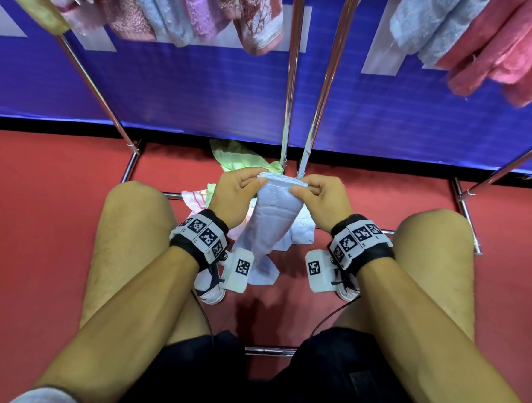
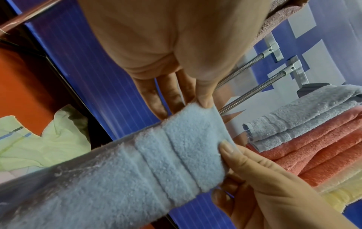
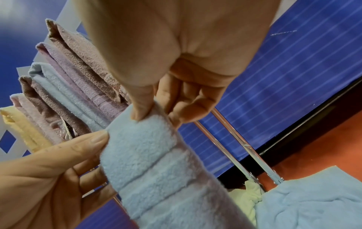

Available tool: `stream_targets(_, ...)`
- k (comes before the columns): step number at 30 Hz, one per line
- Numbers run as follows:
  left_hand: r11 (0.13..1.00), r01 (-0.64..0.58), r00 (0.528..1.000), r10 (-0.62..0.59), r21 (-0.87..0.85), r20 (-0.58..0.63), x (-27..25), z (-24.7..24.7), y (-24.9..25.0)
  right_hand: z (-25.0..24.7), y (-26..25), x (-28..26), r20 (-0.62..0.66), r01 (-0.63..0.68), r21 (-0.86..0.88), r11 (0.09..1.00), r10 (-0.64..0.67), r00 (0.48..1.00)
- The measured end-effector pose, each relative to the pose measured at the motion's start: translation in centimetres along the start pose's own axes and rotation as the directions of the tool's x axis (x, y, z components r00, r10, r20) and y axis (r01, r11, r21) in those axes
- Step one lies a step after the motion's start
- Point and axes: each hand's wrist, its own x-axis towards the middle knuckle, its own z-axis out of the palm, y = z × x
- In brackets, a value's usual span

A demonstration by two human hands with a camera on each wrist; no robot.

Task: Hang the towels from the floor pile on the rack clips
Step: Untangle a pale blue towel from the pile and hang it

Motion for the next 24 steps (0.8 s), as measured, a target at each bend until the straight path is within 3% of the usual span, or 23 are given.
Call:
stream_targets(11, 1.0, 0.001, 1.0, -0.001, -0.025, 0.0, 0.6, -0.9, 4.9, -1.9, -5.1, 0.1, -0.034, 0.029, 0.065, 0.997, -0.027, 0.999)
stream_targets(24, 0.961, -0.269, 0.963, 0.268, 0.057, 0.021, 4.7, -3.6, 23.9, -8.6, -23.4, 2.6, -0.14, 0.335, 0.012, 0.942, -0.331, 0.933)
